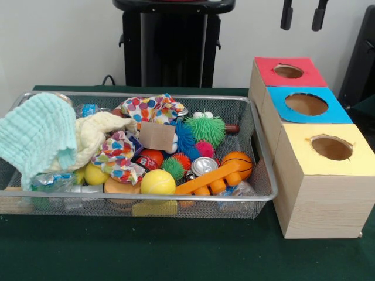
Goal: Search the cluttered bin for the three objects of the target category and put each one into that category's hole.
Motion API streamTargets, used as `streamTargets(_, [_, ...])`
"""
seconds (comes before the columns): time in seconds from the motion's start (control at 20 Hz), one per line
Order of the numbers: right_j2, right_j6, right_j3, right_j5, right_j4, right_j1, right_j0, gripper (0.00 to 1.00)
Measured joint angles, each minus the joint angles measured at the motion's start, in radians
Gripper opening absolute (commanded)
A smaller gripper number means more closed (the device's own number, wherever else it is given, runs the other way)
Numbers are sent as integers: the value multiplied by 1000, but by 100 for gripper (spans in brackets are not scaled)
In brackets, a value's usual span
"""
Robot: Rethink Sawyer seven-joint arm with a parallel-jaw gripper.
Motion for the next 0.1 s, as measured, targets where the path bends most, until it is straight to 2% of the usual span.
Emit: streamTargets(0.1, [-1, 0, 1, 0, 0, -10, 7, 100])
